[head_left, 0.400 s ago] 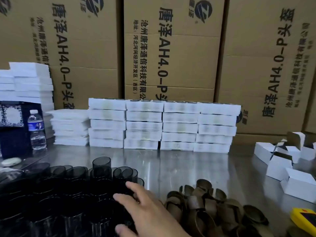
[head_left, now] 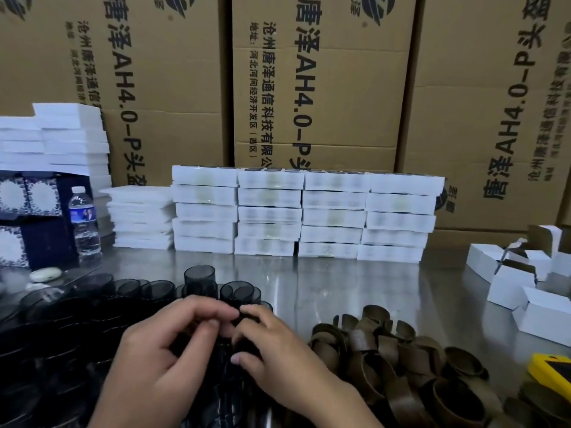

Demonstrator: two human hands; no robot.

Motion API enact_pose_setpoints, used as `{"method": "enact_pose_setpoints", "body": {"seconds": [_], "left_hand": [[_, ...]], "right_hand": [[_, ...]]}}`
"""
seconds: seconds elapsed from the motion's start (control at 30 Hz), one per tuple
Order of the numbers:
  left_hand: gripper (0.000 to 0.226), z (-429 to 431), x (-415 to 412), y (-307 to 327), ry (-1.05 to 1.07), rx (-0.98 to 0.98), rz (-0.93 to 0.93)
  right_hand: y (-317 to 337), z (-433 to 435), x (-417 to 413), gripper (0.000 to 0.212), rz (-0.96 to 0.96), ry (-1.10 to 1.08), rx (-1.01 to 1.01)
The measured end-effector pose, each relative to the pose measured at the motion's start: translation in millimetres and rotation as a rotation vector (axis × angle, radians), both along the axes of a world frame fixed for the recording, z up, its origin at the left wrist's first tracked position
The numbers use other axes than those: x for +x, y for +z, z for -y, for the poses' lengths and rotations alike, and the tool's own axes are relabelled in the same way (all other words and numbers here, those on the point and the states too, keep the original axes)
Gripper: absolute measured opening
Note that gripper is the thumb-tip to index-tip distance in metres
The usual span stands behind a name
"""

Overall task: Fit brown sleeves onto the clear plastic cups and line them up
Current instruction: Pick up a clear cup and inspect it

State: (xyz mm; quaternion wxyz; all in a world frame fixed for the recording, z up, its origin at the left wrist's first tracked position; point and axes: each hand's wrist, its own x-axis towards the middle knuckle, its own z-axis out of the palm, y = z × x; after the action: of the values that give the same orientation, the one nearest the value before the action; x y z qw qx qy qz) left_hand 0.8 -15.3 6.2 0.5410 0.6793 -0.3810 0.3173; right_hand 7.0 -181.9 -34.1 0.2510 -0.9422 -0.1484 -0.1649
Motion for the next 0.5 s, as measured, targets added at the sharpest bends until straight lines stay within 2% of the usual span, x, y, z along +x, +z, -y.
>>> {"method": "enact_pose_setpoints", "body": {"seconds": [0.13,0.2,0.37,0.5], "left_hand": [[0.027,23.8,-3.1,0.5,-0.040,-0.047,0.058],[0.029,35.9,-5.4,-7.2,-0.114,-0.078,0.080],[0.047,77.4,1.1,-19.0,-0.288,-0.129,-0.223],[0.045,115.2,10.6,-21.1,-0.318,-0.166,-0.404]], "right_hand": [[12.5,19.8,-6.4,0.008,0.102,-0.075,0.223],[18.7,33.6,-14.1,0.015,0.151,-0.145,0.303],[26.4,56.5,-27.5,0.022,0.255,-0.205,0.509],[34.3,60.6,-24.3,0.021,0.313,-0.212,0.579]]}}
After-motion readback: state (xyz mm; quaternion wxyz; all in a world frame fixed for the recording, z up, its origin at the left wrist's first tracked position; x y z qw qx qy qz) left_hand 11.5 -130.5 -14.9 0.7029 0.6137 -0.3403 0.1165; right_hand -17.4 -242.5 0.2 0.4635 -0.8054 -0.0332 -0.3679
